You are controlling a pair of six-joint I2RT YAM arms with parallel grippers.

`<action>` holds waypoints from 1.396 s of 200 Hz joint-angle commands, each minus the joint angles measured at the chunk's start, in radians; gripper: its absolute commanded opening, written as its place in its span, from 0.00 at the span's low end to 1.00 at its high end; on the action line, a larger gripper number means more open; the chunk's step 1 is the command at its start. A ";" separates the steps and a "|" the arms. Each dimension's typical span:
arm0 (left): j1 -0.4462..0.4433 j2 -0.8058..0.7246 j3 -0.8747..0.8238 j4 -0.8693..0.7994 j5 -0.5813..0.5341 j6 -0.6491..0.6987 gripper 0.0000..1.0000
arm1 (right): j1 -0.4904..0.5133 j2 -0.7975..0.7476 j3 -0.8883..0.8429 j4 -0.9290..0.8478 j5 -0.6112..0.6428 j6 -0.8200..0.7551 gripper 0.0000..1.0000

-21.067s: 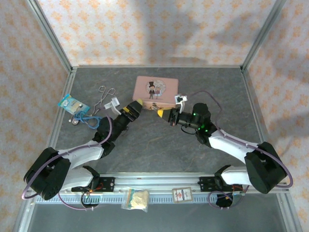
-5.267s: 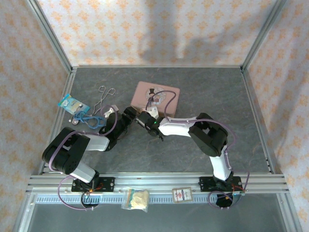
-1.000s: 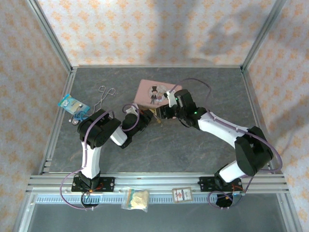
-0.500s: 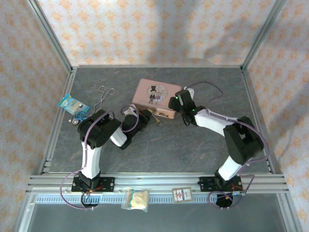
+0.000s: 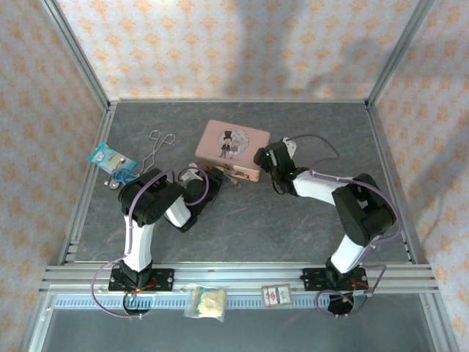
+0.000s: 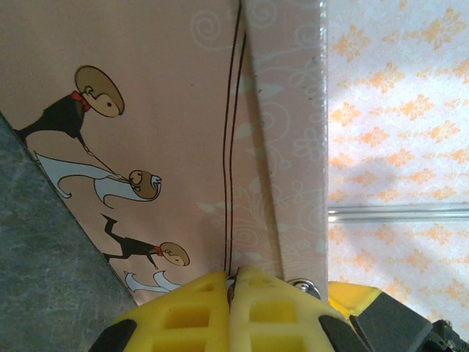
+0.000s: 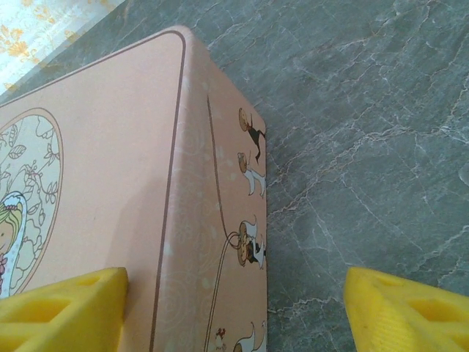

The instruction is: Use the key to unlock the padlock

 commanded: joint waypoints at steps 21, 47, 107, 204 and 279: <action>0.011 -0.023 -0.051 -0.036 -0.174 -0.040 0.00 | -0.010 0.046 -0.013 -0.043 0.084 0.031 0.75; 0.012 -0.041 -0.060 -0.054 -0.234 -0.058 0.00 | -0.010 0.058 -0.007 -0.041 0.085 0.036 0.74; 0.019 -0.038 -0.069 -0.036 -0.234 -0.046 0.00 | -0.010 0.056 0.007 -0.041 0.088 0.021 0.74; 0.043 -0.266 -0.122 -0.195 0.045 0.137 0.00 | -0.013 -0.001 0.160 -0.085 0.040 -0.216 0.80; -0.031 -0.492 -0.027 -0.811 0.271 0.402 0.00 | -0.059 -0.241 0.002 -0.139 0.115 -0.302 1.00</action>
